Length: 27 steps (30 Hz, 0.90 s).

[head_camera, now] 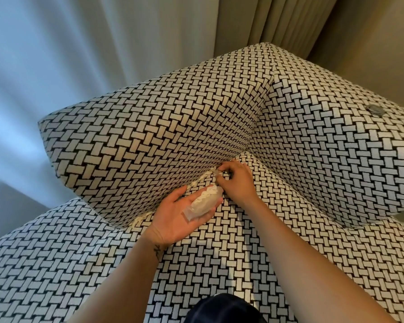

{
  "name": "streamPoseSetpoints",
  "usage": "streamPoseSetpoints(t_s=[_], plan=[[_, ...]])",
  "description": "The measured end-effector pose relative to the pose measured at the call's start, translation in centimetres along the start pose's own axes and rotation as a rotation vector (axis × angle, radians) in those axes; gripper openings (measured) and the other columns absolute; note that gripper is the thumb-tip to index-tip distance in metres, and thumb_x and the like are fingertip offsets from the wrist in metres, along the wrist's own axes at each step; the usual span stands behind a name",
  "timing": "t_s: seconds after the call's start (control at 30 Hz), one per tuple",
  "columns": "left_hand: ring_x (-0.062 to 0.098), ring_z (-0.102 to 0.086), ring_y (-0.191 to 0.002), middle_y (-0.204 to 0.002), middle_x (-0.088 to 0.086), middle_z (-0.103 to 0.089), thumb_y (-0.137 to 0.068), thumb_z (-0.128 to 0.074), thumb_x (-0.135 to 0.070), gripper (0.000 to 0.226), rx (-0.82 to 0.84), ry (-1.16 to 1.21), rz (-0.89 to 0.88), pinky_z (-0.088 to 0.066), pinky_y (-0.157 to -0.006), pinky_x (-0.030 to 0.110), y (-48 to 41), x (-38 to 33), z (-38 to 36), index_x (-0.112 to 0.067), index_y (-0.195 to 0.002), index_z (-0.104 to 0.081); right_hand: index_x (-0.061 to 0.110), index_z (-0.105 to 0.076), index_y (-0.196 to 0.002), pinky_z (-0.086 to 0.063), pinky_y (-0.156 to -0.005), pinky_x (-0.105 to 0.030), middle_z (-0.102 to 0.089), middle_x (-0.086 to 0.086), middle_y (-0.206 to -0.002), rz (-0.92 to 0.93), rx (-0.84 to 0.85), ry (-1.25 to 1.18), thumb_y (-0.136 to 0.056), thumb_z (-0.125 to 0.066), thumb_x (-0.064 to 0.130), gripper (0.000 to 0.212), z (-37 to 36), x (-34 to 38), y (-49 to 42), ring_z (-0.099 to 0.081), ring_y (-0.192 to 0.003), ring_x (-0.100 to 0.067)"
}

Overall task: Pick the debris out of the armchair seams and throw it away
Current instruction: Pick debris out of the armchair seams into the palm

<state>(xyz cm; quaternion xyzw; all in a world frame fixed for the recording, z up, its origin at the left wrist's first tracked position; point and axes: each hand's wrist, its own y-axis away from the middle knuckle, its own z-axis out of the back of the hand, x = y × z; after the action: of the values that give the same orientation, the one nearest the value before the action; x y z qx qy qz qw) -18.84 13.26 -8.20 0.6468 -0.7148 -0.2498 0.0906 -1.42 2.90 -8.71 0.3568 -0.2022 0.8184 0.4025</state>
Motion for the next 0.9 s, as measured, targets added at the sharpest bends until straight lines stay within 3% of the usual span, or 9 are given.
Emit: streamPoseSetpoints(t_s=[0.07,0.17,0.27,0.37,0.5,0.63,0.7,0.8,0.9], plan=[[0.047,-0.050,-0.134,-0.154,0.028,-0.044,-0.107,-0.036,-0.041,0.063,-0.011,-0.017,-0.015,-0.040,-0.112,0.048,0.1,0.0,0.0,0.004,-0.150,-0.042,0.027,-0.067,-0.089,-0.040,-0.110,-0.047,-0.070,0.007,-0.105,-0.011,-0.030,-0.094,-0.086,-0.075,0.022,0.010,0.2,0.1,0.3,-0.055,-0.115,-0.019],[0.046,-0.056,-0.129,-0.149,0.029,-0.050,-0.108,-0.034,-0.041,0.061,-0.058,-0.021,-0.029,-0.037,-0.114,0.047,0.3,0.1,-0.6,0.004,-0.147,-0.045,0.026,-0.065,-0.087,-0.050,-0.095,-0.035,-0.065,0.017,-0.092,-0.010,0.002,-0.129,-0.087,-0.073,0.012,0.017,1.1,0.4,1.6,-0.061,-0.099,-0.013],[0.044,-0.058,-0.126,-0.139,0.031,-0.059,-0.107,-0.038,-0.037,0.054,-0.091,-0.059,-0.072,-0.041,-0.112,0.045,0.8,0.6,-1.7,0.004,-0.139,-0.053,0.023,-0.067,-0.092,-0.054,-0.080,-0.026,-0.068,0.008,-0.088,-0.064,0.003,-0.181,-0.092,-0.071,0.012,0.012,2.7,1.2,3.1,-0.064,-0.084,-0.009],[0.040,-0.059,-0.125,-0.136,0.030,-0.061,-0.106,-0.038,-0.037,0.054,-0.131,-0.121,-0.078,-0.049,-0.102,0.044,1.3,1.1,-3.6,0.002,-0.139,-0.055,0.022,-0.067,-0.098,-0.057,-0.077,-0.026,-0.071,0.000,-0.090,-0.083,-0.016,-0.217,-0.094,-0.070,0.016,0.007,4.7,2.4,4.3,-0.068,-0.085,-0.016],[0.036,-0.061,-0.116,-0.139,0.029,-0.060,-0.105,-0.040,-0.034,0.053,-0.111,-0.202,-0.071,-0.049,-0.098,0.042,1.6,1.9,-6.5,0.002,-0.140,-0.055,0.024,-0.066,-0.107,-0.050,-0.065,-0.011,-0.070,0.005,-0.091,-0.066,-0.059,-0.213,-0.096,-0.068,0.022,0.011,8.1,4.3,5.6,-0.066,-0.082,-0.008],[0.037,-0.057,-0.121,-0.139,0.030,-0.060,-0.106,-0.037,-0.037,0.055,-0.065,-0.248,-0.064,-0.036,-0.118,0.045,1.3,3.4,-9.9,0.003,-0.138,-0.056,0.029,-0.067,-0.108,-0.053,-0.074,-0.016,-0.069,0.014,-0.100,-0.040,-0.111,-0.155,-0.098,-0.064,0.020,0.014,12.1,5.3,7.2,-0.065,-0.091,-0.002],[0.036,-0.056,-0.122,-0.140,0.028,-0.060,-0.105,-0.037,-0.037,0.055,-0.049,-0.293,-0.056,-0.035,-0.118,0.044,0.9,4.3,-12.2,0.003,-0.138,-0.057,0.027,-0.069,-0.107,-0.053,-0.079,-0.013,-0.070,0.015,-0.106,-0.031,-0.138,-0.128,-0.099,-0.062,0.017,0.015,14.6,5.3,7.7,-0.065,-0.097,-0.001],[0.035,-0.059,-0.119,-0.142,0.028,-0.058,-0.106,-0.038,-0.036,0.054,-0.011,-0.316,-0.062,-0.040,-0.113,0.043,0.0,5.4,-15.5,0.004,-0.139,-0.054,0.023,-0.071,-0.115,-0.046,-0.067,-0.001,-0.069,0.012,-0.112,-0.038,-0.179,-0.050,-0.100,-0.060,0.017,0.019,18.0,5.0,8.1,-0.059,-0.092,0.008],[0.036,-0.054,-0.126,-0.144,0.027,-0.056,-0.105,-0.040,-0.033,0.052,0.016,-0.361,-0.064,-0.033,-0.121,0.044,-1.1,6.6,-19.1,0.004,-0.140,-0.053,0.024,-0.070,-0.123,-0.051,-0.082,-0.010,-0.067,0.010,-0.123,-0.016,-0.270,-0.008,-0.100,-0.061,0.022,0.025,21.6,4.3,8.3,-0.060,-0.103,0.000]])
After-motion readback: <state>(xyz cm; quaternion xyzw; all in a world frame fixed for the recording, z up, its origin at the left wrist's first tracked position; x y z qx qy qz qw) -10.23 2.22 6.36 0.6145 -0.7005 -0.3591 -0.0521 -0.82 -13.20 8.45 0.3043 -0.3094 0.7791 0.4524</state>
